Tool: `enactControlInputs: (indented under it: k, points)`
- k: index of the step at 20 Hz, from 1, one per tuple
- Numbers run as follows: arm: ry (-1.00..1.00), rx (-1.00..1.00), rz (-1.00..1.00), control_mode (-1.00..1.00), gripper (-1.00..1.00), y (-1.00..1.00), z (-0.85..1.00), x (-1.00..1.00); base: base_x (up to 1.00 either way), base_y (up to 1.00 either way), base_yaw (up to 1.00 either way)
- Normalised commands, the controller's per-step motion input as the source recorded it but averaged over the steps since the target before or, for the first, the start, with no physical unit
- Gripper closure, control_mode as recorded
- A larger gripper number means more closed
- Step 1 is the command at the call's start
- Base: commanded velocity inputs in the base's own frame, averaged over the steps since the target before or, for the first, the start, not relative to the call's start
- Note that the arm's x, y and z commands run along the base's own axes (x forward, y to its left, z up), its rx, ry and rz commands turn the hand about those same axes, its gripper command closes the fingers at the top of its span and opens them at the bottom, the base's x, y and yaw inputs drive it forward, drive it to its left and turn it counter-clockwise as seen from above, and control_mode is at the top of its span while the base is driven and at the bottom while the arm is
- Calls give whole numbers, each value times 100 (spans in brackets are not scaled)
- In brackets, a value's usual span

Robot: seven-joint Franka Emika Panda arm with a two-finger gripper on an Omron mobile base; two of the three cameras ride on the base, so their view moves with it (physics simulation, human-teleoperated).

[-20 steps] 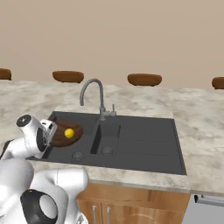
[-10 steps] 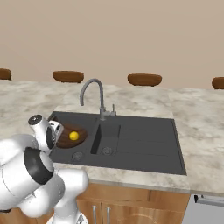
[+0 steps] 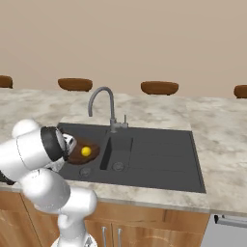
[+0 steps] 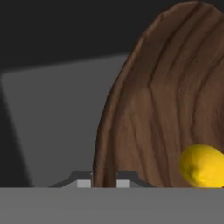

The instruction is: Pick the lemon from the cabinet and place it in the bowl. Then pick the bowl and place it in the sink. Then turn on the sink facuet.

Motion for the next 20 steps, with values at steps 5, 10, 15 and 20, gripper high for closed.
enactControlInputs:
  k: [5,10,15,20]
  points:
    - [4,0,0,-100,100,0,-48,47,0,0,0]
    - [3,1,0,-100,100,0,-35,34,0,0,0]
    - [3,5,0,-100,100,0,-29,18,0,0,0]
    - [7,6,0,-100,100,1,-24,4,0,0,0]
